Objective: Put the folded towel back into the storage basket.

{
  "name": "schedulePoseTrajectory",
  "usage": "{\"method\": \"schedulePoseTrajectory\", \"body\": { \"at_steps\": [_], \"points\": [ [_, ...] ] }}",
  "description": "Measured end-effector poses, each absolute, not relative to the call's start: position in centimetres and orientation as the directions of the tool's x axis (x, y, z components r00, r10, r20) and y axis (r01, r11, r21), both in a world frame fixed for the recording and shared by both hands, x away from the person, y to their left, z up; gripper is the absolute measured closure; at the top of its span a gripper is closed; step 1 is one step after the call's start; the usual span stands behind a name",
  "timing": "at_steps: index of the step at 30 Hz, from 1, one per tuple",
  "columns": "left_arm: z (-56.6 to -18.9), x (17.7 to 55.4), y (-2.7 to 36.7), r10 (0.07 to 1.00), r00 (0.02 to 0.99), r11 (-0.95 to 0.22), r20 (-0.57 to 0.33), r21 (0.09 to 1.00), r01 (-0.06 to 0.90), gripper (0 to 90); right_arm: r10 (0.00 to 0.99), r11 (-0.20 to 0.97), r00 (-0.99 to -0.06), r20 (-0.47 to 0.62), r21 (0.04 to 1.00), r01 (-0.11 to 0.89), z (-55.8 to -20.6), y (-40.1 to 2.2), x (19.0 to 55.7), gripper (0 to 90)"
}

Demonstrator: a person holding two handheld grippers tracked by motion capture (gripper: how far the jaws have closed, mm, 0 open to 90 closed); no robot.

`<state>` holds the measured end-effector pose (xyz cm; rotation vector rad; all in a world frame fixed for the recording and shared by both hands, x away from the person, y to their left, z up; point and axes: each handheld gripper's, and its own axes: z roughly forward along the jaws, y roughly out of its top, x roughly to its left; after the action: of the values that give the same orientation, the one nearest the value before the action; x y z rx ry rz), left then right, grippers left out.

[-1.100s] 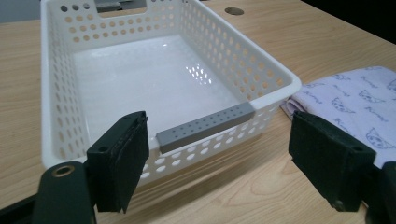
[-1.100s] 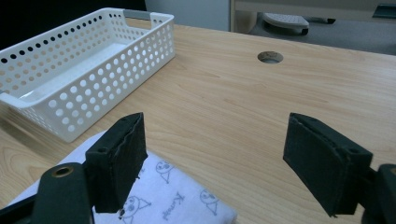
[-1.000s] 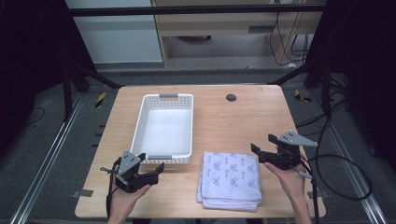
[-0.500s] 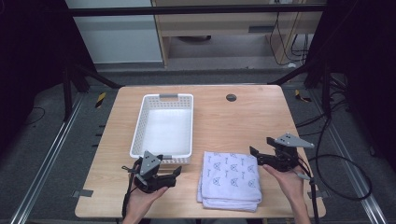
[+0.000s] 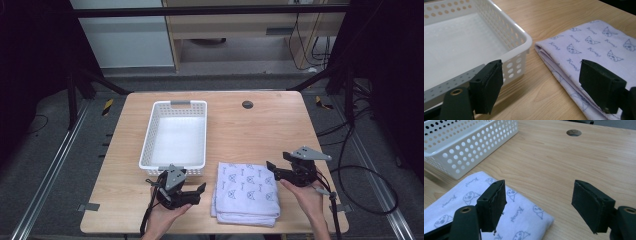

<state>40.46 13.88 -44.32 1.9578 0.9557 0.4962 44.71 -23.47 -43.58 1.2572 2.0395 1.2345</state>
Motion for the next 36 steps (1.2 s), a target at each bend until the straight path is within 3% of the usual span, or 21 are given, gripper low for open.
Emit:
{"method": "schedulePoseTrajectory", "body": {
  "at_steps": [36],
  "points": [
    [-48.5,40.3,8.8,0.725,0.689,-0.439,-0.011,0.763,0.475,19.8,0.851,0.269,-0.518,0.089,0.773,0.575,-47.7,-22.7,45.2,33.0]
  ]
}}
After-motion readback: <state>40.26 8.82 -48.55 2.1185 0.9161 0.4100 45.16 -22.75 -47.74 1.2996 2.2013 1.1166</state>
